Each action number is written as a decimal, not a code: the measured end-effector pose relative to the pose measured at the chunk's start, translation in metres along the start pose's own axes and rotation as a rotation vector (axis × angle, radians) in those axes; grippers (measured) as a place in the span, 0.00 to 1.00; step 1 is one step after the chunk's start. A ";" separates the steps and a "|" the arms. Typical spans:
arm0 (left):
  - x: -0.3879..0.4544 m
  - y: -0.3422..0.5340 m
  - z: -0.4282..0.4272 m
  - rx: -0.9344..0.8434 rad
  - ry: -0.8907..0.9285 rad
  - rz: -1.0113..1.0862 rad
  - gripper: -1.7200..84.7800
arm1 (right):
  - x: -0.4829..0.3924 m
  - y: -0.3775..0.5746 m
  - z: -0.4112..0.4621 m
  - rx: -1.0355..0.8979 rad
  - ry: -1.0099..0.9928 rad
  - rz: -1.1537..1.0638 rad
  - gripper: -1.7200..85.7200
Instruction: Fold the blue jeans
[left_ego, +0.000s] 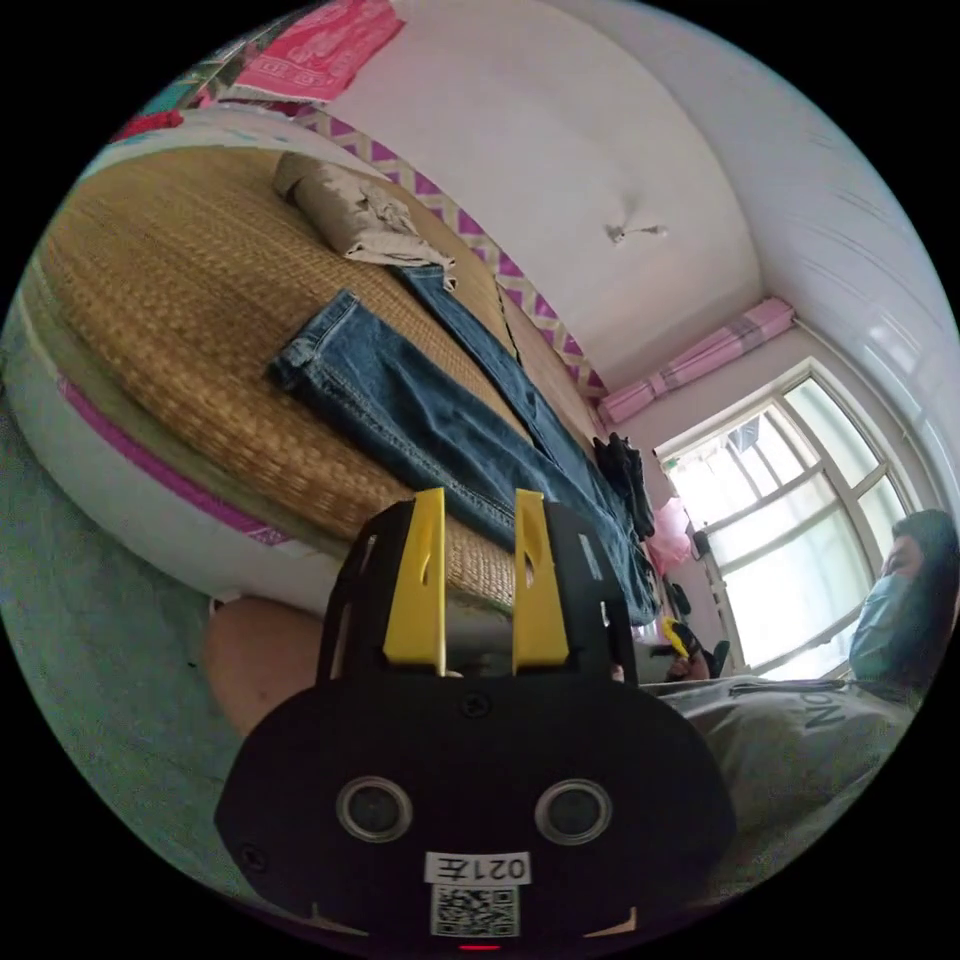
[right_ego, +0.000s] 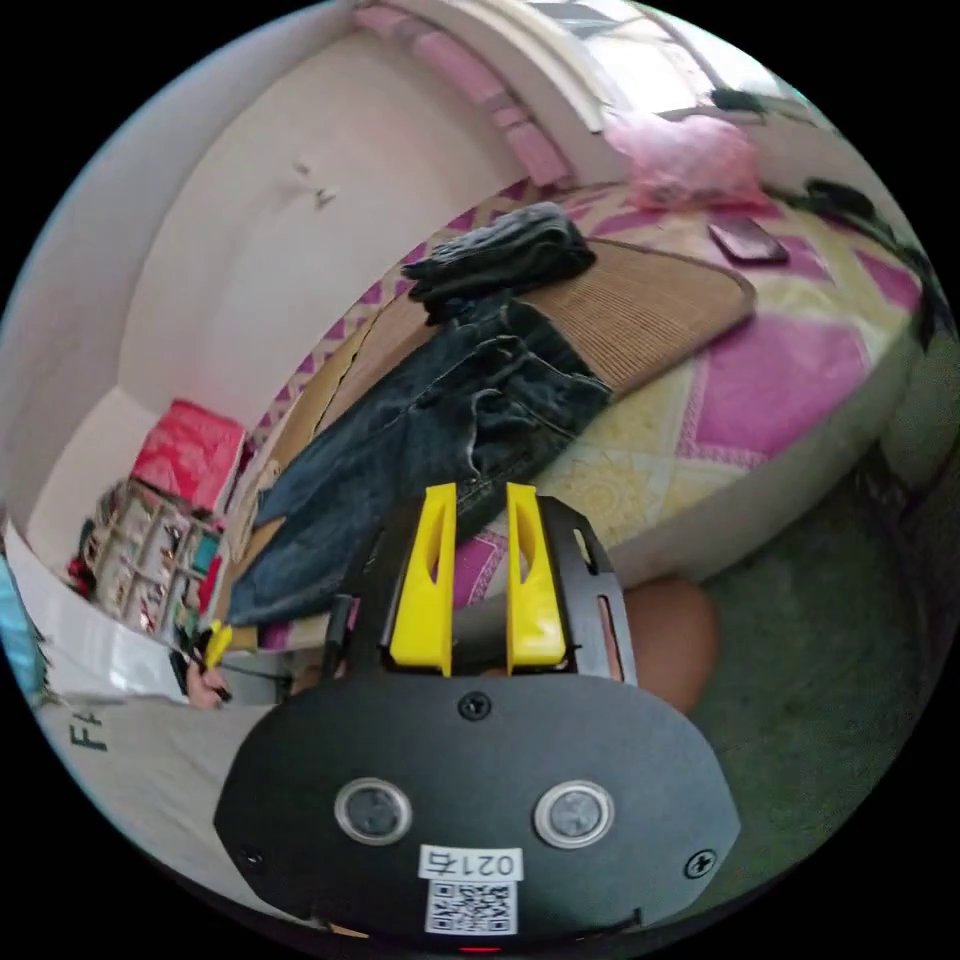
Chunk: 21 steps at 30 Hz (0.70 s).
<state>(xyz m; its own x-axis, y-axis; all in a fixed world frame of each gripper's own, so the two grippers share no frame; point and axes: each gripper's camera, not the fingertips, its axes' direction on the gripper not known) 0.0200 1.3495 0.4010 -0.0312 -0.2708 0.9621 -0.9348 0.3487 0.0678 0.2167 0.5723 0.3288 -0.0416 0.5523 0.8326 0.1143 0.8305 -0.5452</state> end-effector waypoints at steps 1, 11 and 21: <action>-0.004 0.000 -0.006 0.007 -0.001 -0.018 0.14 | 0.015 0.002 0.002 -0.014 -0.030 0.077 0.14; -0.088 -0.047 -0.054 0.003 0.088 -0.208 0.16 | 0.064 -0.013 0.043 -0.100 -0.315 0.348 0.16; -0.165 -0.020 -0.086 0.020 0.059 -0.273 0.16 | 0.084 -0.016 0.054 -0.091 -0.347 0.358 0.13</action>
<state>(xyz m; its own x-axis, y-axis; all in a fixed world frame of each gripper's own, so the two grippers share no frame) 0.0745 1.4638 0.2637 0.2425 -0.2992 0.9229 -0.9128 0.2520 0.3215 0.1582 0.6091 0.4025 -0.3094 0.8057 0.5051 0.2671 0.5834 -0.7670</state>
